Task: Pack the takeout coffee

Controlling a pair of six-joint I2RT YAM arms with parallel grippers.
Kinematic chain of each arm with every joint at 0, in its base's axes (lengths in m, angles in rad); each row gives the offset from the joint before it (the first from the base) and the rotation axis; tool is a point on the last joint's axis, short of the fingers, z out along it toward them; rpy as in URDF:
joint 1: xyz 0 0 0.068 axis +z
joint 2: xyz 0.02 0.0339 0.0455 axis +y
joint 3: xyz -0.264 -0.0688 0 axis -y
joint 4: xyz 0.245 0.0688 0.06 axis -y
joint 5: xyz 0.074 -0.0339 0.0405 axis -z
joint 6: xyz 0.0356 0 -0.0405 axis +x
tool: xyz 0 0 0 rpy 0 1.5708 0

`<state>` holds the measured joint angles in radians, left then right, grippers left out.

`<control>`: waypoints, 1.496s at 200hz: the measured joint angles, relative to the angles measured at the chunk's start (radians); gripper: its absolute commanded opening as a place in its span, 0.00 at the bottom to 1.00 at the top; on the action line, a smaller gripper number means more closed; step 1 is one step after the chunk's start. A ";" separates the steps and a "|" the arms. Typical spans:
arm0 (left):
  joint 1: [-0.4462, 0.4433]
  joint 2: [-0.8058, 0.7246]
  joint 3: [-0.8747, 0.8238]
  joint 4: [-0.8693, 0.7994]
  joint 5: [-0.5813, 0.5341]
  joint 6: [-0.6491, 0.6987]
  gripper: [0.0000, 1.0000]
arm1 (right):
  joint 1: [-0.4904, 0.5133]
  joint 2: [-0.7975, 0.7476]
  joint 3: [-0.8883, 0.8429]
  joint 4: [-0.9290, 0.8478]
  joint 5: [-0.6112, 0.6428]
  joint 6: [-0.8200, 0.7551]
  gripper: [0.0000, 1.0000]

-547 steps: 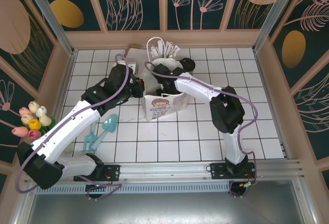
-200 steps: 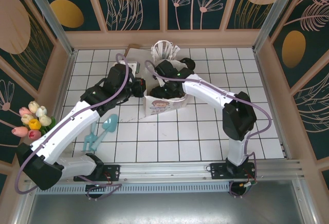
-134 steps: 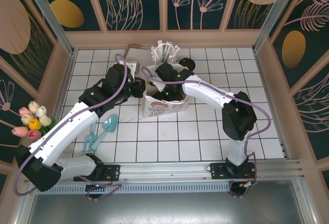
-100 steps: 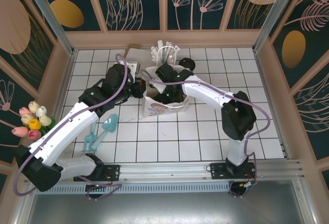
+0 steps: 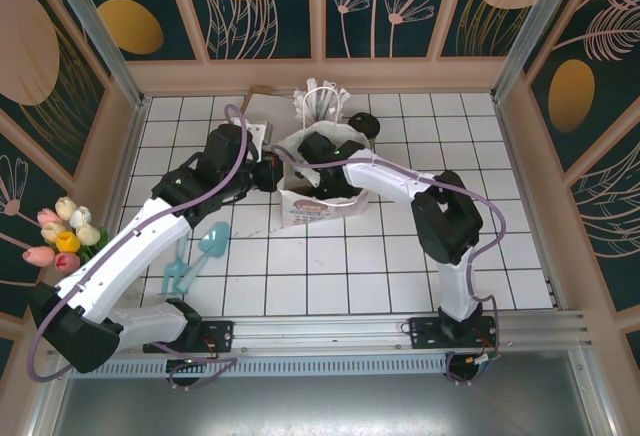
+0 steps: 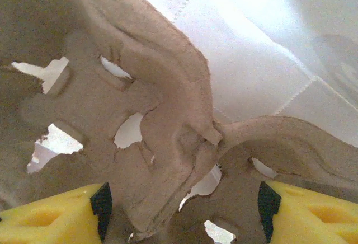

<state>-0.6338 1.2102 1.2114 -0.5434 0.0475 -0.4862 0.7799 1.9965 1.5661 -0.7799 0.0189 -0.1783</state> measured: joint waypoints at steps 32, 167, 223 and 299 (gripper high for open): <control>0.001 0.000 -0.002 0.000 -0.002 0.001 0.00 | 0.000 0.023 0.007 0.010 0.014 0.026 0.84; 0.000 -0.066 -0.058 0.078 0.103 0.200 0.00 | -0.022 -0.149 -0.042 0.098 -0.224 -0.173 0.70; 0.001 -0.077 -0.058 0.047 0.130 0.246 0.00 | -0.040 -0.222 -0.097 0.125 -0.264 -0.330 0.67; 0.107 -0.113 -0.058 0.036 0.252 0.192 0.00 | -0.042 -0.247 -0.124 -0.011 -0.265 -0.367 0.58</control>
<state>-0.5270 1.0977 1.1534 -0.5072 0.2993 -0.2939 0.7380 1.7493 1.4422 -0.7910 -0.2462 -0.5449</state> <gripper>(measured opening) 0.053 0.584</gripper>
